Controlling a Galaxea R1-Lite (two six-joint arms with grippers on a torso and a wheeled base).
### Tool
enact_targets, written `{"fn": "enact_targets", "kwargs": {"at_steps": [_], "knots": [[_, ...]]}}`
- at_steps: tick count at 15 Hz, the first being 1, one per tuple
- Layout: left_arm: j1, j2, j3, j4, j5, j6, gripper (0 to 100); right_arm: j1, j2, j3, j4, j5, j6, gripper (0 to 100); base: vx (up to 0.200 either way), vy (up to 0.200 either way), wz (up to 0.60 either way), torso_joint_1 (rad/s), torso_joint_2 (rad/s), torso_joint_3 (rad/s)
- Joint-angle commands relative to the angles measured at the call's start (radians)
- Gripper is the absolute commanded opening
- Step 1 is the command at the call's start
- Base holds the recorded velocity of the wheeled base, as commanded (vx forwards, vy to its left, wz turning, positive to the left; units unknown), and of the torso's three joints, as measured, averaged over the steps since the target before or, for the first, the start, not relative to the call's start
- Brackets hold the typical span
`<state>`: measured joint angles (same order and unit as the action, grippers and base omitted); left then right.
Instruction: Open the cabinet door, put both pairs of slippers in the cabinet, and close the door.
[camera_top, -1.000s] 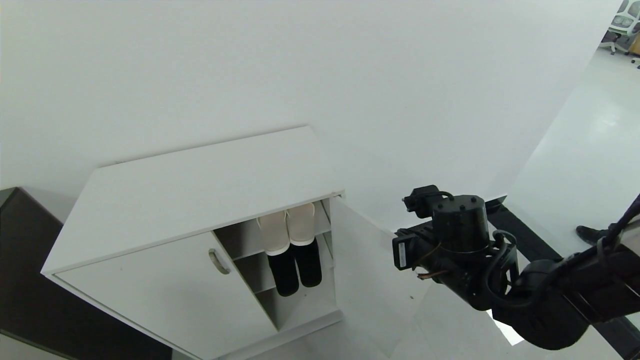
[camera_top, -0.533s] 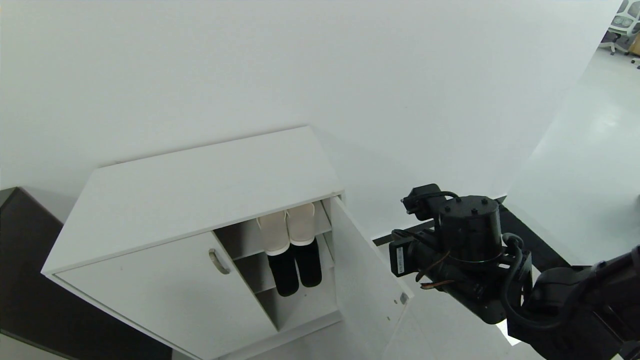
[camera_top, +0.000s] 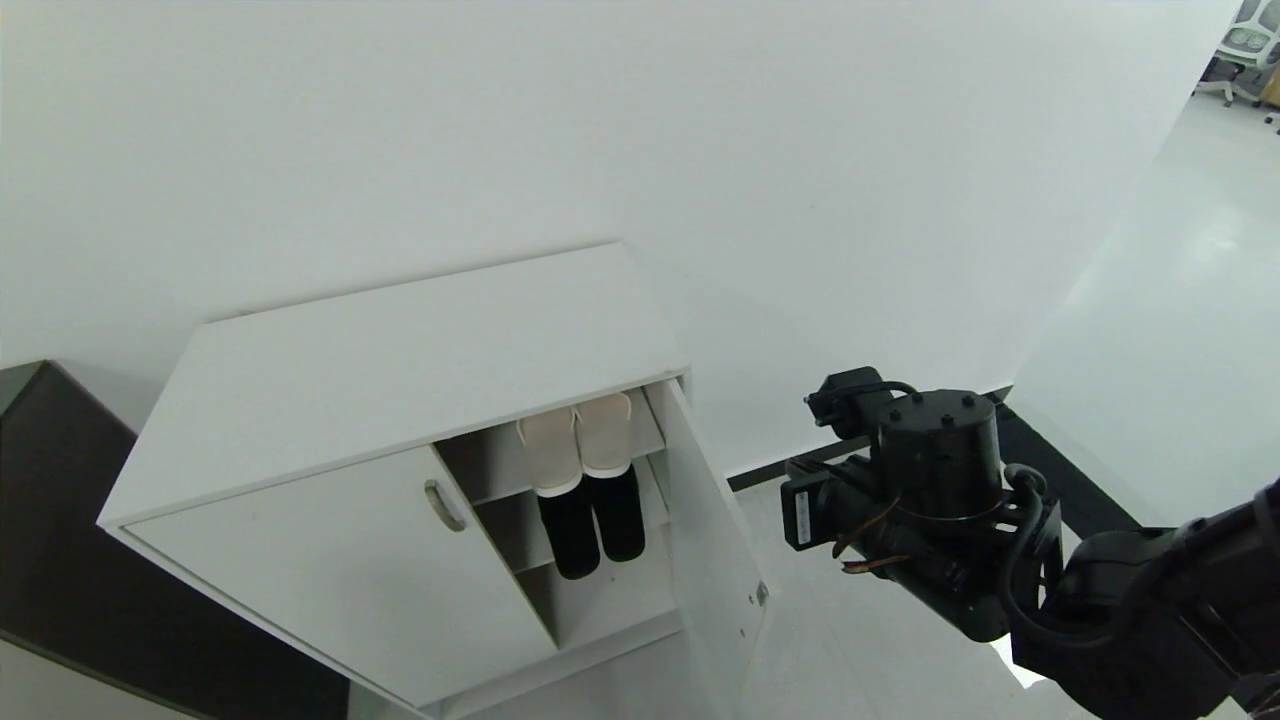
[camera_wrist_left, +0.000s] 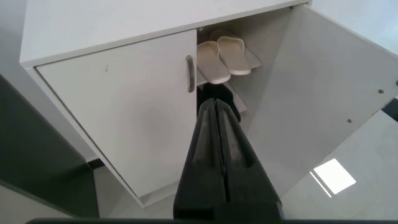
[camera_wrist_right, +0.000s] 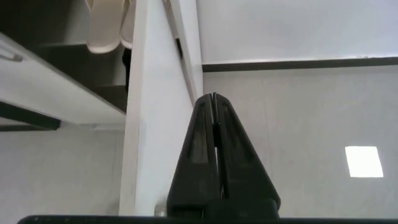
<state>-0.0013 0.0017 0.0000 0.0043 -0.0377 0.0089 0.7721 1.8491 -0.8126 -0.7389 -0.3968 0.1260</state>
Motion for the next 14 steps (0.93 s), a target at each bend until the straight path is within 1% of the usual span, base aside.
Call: {"fn": "enact_targets", "kwargs": {"at_steps": [1, 2, 5, 8, 10, 12, 14], "knots": [[0.0, 0.0, 0.0, 0.0, -0.001, 0.0, 0, -0.005, 0.002, 0.0, 0.0, 0.001, 0.0, 0, -0.2, 0.0, 0.0, -0.007, 0.0, 0.002], [0.0, 0.0, 0.0, 0.0, -0.001, 0.0, 0, -0.008, 0.002, 0.0, 0.0, 0.001, 0.0, 0, -0.2, 0.0, 0.0, -0.012, 0.0, 0.012], [0.0, 0.0, 0.0, 0.0, -0.001, 0.0, 0, -0.039, 0.03, -0.01, -0.01, 0.003, 0.0, 0, 0.0, 0.0, 0.0, 0.0, 0.0, 0.0], [0.0, 0.0, 0.0, 0.0, -0.001, 0.0, 0, -0.091, 0.093, -0.033, -0.069, 0.024, -0.002, 0, 0.0, 0.0, 0.0, 0.0, 0.0, 0.0], [0.0, 0.0, 0.0, 0.0, -0.001, 0.0, 0, -0.116, 0.13, -0.05, -0.074, 0.036, 0.0, 0, 0.0, 0.0, 0.0, 0.0, 0.0, 0.0], [0.0, 0.0, 0.0, 0.0, -0.001, 0.0, 0, -0.116, 0.147, -0.054, -0.074, 0.052, 0.001, 0, 0.0, 0.0, 0.0, 0.0, 0.0, 0.0], [0.0, 0.0, 0.0, 0.0, 0.001, 0.0, 0, -0.083, 0.157, -0.056, -0.076, 0.067, 0.02, 0, 0.0, 0.0, 0.0, 0.0, 0.0, 0.0]]}}
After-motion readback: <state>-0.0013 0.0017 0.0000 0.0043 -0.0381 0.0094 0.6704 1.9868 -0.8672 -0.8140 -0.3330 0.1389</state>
